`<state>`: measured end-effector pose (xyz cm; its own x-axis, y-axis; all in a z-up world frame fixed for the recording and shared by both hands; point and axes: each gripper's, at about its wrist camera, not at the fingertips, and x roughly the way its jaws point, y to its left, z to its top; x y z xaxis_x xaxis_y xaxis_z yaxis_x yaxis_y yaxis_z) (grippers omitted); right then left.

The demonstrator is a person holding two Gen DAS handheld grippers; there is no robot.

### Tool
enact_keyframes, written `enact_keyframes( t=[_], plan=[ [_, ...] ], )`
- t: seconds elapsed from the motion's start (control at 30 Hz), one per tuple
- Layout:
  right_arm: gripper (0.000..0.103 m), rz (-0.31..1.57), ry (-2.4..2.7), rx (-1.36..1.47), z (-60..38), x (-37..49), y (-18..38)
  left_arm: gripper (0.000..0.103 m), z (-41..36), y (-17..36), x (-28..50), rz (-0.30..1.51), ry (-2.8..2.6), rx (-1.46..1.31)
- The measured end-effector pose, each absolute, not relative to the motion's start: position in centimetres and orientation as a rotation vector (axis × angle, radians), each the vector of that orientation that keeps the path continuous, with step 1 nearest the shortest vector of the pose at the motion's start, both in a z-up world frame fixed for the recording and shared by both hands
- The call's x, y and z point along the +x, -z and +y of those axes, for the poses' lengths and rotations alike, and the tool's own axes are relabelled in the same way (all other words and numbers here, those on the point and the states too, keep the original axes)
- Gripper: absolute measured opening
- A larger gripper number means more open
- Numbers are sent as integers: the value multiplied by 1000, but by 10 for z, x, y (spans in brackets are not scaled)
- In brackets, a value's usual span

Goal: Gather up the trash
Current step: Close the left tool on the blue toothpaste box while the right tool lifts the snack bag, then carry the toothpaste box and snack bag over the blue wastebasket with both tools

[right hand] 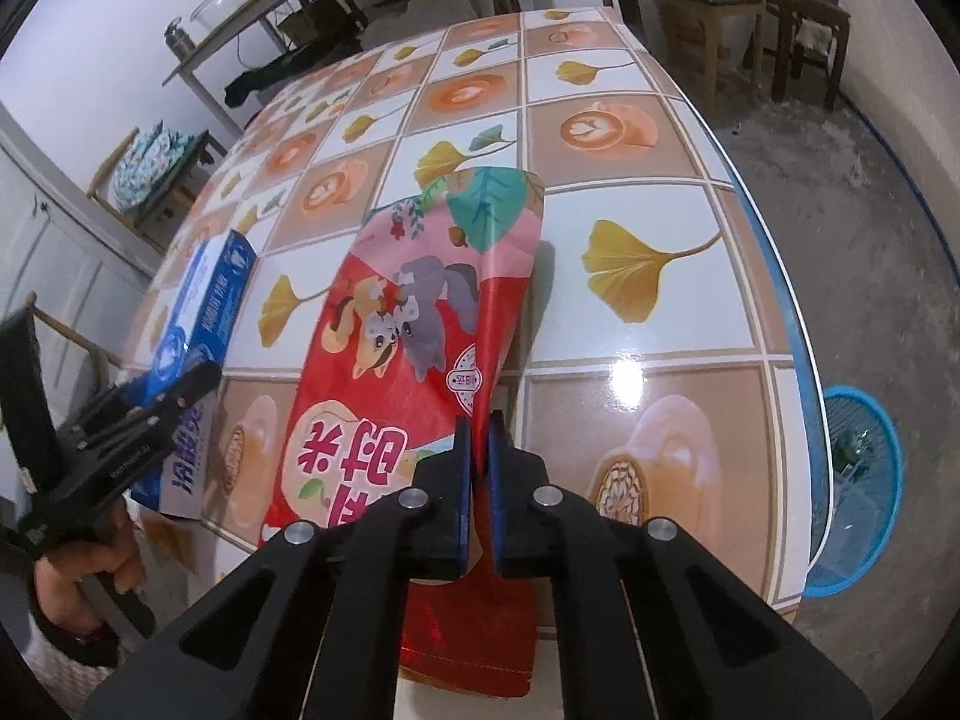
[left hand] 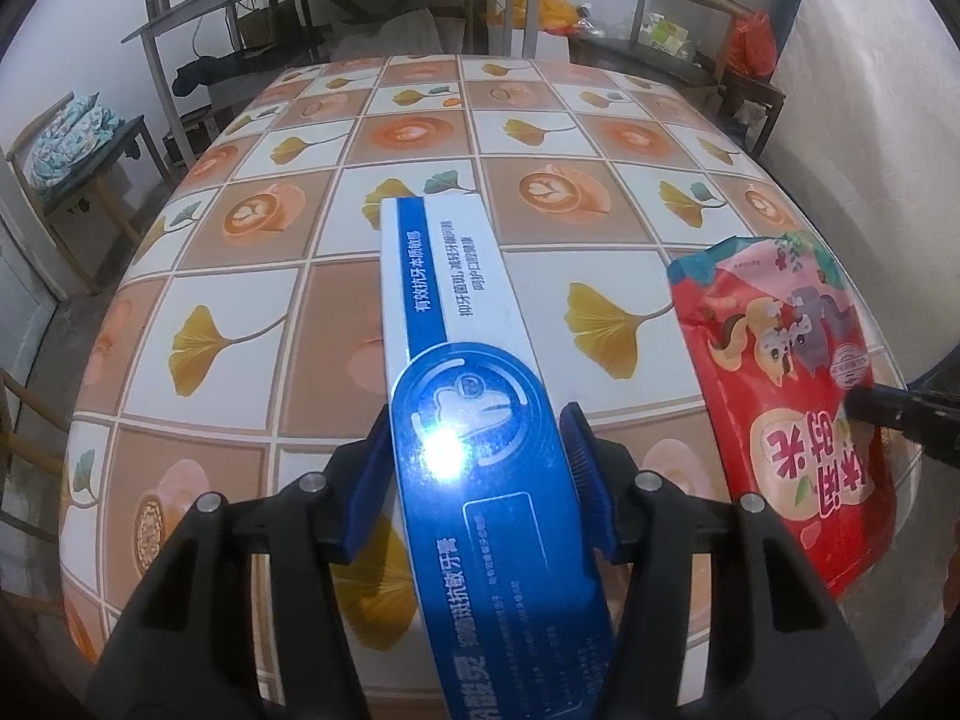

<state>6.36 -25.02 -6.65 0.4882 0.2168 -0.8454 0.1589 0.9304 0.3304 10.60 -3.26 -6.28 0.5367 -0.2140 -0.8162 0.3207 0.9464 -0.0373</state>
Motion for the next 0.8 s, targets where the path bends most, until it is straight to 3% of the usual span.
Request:
enact_keyframes(
  t=[0.33, 0.8],
  plan=[
    [5, 1006, -21, 417, -263, 58, 49, 43, -32, 62, 105, 952, 317, 126],
    [4, 947, -30, 440, -274, 53, 32, 43, -33, 47, 103, 914, 320, 120]
  ],
)
